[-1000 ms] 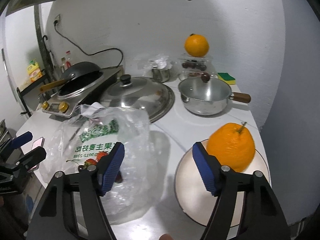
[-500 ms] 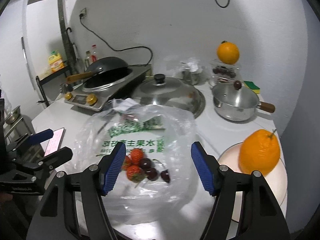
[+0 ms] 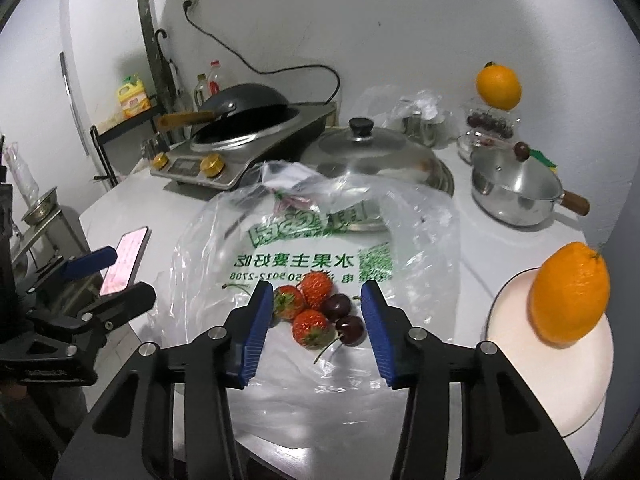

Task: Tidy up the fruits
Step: 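Move the right gripper back over the strawberries in the bag, then close the right gripper on a red strawberry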

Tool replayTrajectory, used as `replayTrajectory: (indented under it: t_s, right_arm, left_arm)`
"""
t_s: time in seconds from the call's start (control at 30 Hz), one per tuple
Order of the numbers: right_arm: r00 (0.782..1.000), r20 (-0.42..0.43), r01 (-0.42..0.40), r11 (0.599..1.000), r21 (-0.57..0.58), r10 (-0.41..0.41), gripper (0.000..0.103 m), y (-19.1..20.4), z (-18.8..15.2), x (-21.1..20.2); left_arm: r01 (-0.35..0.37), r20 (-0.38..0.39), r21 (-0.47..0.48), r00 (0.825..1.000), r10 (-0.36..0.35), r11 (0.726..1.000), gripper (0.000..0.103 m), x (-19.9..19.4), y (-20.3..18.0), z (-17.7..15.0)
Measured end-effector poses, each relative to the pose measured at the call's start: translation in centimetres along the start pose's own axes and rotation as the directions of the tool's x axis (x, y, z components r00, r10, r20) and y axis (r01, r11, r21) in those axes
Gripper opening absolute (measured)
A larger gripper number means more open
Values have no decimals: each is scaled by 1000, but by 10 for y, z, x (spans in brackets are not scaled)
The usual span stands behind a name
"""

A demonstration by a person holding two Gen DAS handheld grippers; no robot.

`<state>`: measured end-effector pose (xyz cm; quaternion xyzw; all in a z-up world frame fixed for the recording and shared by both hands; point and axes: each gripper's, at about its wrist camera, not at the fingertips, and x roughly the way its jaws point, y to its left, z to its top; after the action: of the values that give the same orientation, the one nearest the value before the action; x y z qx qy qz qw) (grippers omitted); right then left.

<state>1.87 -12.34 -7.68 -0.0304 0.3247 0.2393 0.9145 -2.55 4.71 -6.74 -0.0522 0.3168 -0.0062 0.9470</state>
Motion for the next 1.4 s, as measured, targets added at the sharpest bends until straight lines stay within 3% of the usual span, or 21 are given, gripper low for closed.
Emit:
replayTrajectory:
  t_s: [0.17, 0.6, 1.4]
  right_arm:
    - [1000, -28, -10, 1000, -7, 9, 42, 2, -6, 12]
    - [993, -116, -27, 999, -44, 22, 42, 7, -19, 44]
    - [983, -183, -7, 995, -99, -12, 42, 13, -24, 84]
  left_arm:
    - [-6, -13, 5, 1000, 6, 1000, 98, 6, 1, -2]
    - [19, -61, 15, 998, -18, 1000, 98, 26, -5, -7]
    - [21, -104, -14, 994, -23, 1000, 98, 50, 10, -12]
